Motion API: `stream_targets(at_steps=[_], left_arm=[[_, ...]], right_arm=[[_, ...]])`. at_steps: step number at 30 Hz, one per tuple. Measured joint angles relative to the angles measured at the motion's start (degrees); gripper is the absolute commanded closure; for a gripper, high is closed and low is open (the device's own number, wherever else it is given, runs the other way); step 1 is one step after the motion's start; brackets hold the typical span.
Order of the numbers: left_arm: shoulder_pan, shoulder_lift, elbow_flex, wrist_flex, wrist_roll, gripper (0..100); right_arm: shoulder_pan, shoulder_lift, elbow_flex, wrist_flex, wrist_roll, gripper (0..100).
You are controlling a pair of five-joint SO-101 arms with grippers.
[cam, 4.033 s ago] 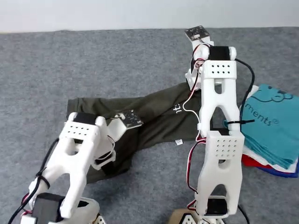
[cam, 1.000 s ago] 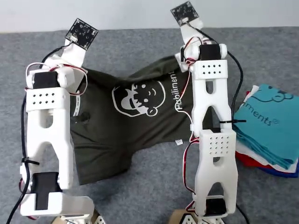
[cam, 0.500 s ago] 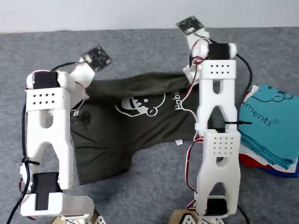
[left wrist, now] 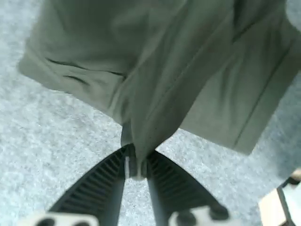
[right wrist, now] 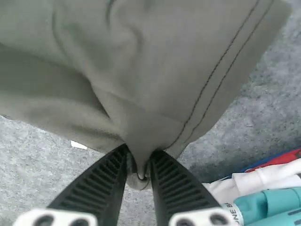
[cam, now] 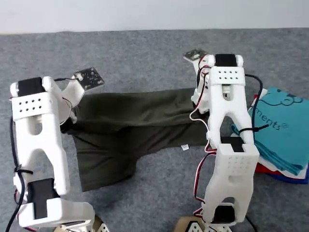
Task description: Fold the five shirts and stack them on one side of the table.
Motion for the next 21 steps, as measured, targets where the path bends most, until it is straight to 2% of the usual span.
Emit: stream_targets(at_steps=[9, 21], left_arm=[[-0.18, -7.03, 12.22, 0.00, -10.55, 99], [-0.18, -10.81, 20.40, 0.00, -15.38, 96]], right_arm=[[0.00, 2.90, 0.00, 0.00, 1.23, 98.8], [0.35, 3.60, 4.31, 0.00, 2.37, 98.8]])
